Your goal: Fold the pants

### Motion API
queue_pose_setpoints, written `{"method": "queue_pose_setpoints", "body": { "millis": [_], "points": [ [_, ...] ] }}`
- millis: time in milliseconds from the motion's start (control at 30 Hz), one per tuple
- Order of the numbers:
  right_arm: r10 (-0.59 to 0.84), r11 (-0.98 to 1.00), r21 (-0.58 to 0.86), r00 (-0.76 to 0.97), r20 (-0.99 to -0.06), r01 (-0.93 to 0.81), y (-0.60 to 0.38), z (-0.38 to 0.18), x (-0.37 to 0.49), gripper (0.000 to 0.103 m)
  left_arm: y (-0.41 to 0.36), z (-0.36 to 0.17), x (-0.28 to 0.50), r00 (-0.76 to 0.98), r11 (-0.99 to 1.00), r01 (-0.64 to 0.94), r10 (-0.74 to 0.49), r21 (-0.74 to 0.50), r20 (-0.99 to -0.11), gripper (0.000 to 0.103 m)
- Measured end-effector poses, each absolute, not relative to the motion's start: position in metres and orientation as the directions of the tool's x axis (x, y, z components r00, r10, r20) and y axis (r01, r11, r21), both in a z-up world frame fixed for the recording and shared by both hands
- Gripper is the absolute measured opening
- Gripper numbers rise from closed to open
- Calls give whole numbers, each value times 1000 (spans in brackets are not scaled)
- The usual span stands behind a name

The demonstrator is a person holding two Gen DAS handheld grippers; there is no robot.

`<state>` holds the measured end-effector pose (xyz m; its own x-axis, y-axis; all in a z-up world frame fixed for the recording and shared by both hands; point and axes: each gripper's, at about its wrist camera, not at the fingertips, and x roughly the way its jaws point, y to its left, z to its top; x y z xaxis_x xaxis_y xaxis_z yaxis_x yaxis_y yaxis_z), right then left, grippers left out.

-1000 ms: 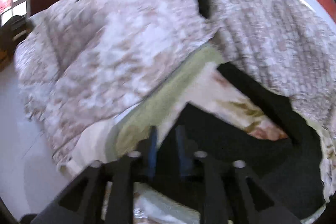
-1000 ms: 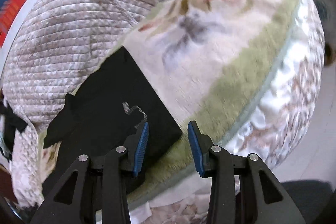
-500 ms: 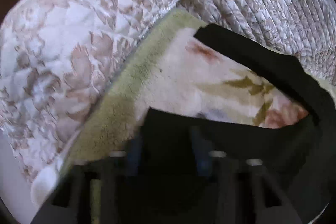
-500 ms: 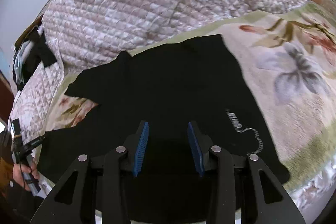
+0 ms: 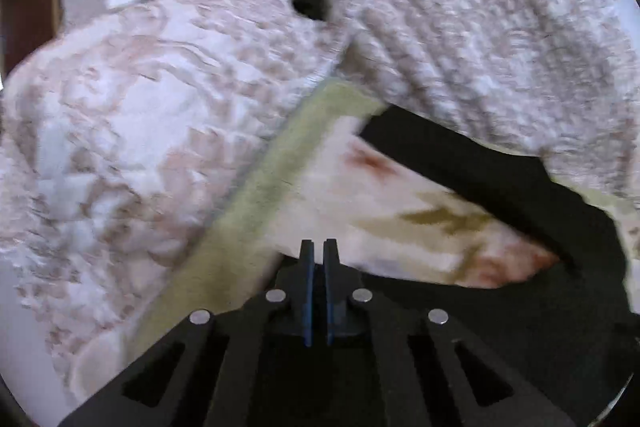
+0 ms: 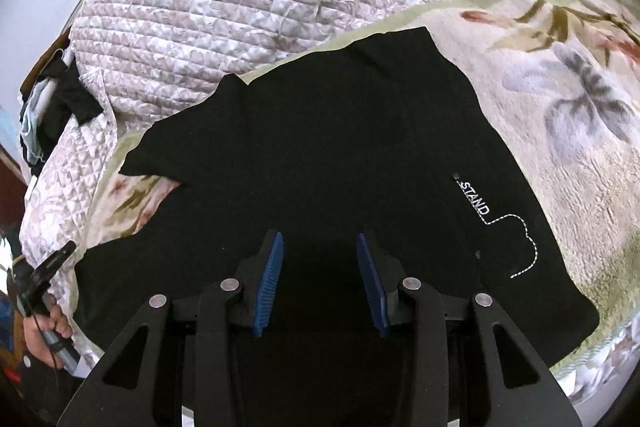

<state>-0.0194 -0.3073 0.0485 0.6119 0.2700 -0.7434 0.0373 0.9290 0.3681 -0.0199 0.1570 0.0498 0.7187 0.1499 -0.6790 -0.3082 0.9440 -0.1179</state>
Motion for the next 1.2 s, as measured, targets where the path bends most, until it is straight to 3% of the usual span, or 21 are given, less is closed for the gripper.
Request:
{"method": "queue_pose_setpoints", "body": {
  "millis": [67, 233, 367, 567, 600, 667, 833, 900, 1100, 1200],
  "points": [
    [270, 932, 363, 616, -740, 28, -304, 49, -20, 39, 145, 48, -22, 723, 956, -219, 24, -197, -691, 22],
    [293, 929, 370, 608, -738, 2, -297, 47, -19, 39, 79, 42, -25, 686, 977, 75, -195, -199, -701, 24],
    [296, 939, 341, 595, -747, -39, -285, 45, -18, 39, 57, 7, -2, 580, 998, 21, -60, -58, -812, 24],
    [224, 958, 287, 616, -755, 4, -297, 45, -20, 39, 56, 23, -4, 627, 997, -74, 22, -32, -779, 24],
    [219, 958, 286, 632, -743, 4, -300, 48, -23, 40, 58, 26, -6, 635, 996, -81, 13, -49, -772, 25],
    [204, 960, 279, 649, -733, 13, -306, 51, -26, 50, 59, 30, -9, 654, 993, -99, 14, -67, -756, 28],
    [164, 950, 289, 596, -786, 119, -328, 36, -25, 51, 53, 34, -10, 649, 989, -105, -12, -105, -761, 32],
    [176, 942, 310, 597, -783, 129, -329, 36, -25, 51, 43, 37, -10, 651, 990, -76, -38, -115, -758, 39],
    [194, 960, 278, 634, -748, 33, -307, 48, -30, 51, 8, 48, -17, 672, 994, 2, -85, -113, -736, 53],
    [209, 970, 241, 644, -736, -38, -290, 51, -32, 51, 0, 48, -19, 671, 994, 21, -97, -112, -735, 55]
  ]
}}
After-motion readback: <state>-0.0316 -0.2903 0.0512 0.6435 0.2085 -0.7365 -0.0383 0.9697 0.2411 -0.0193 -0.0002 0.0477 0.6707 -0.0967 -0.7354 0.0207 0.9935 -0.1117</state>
